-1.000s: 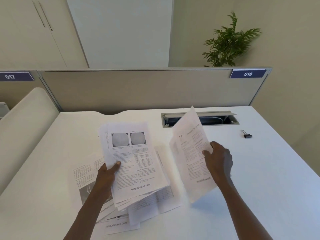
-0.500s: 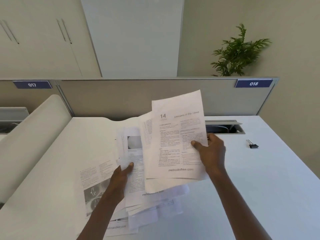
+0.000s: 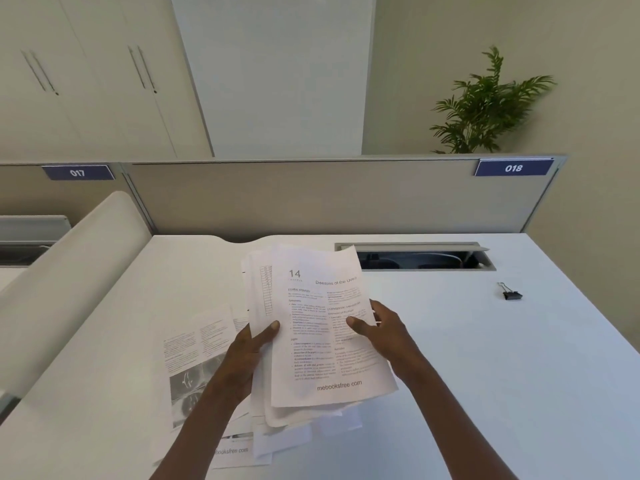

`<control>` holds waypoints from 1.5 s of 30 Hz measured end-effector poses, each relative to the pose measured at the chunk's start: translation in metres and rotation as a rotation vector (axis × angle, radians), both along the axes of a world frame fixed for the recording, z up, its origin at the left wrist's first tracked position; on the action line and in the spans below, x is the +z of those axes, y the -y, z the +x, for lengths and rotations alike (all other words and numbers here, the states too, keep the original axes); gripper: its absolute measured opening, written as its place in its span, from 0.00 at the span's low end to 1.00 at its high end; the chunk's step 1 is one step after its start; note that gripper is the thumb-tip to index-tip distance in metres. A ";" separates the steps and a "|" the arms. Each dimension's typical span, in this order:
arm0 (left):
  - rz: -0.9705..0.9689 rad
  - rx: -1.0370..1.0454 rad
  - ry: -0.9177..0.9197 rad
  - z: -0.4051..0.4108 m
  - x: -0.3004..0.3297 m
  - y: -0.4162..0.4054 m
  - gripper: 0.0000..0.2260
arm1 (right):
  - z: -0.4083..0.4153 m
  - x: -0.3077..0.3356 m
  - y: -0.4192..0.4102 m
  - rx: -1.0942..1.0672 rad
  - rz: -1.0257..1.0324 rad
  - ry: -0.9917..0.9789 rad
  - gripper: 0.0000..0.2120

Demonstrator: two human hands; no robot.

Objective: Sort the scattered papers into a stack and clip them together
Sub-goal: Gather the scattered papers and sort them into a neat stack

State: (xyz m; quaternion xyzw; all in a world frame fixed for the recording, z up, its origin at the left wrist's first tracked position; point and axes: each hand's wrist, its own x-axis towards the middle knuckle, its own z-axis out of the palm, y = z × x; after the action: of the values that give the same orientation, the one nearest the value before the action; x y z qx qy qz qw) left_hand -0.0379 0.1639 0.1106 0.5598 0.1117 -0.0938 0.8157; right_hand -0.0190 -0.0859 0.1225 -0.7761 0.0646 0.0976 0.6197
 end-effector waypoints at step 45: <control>0.585 0.098 0.181 0.004 -0.030 0.082 0.08 | 0.008 -0.071 0.063 -0.037 0.167 0.176 0.20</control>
State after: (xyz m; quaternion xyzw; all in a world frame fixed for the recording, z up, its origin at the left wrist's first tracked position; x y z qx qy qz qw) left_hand -0.0337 0.0819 0.0805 0.7707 0.0876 0.0319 0.6303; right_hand -0.0111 -0.1492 0.0510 -0.7259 0.0157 0.0225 0.6872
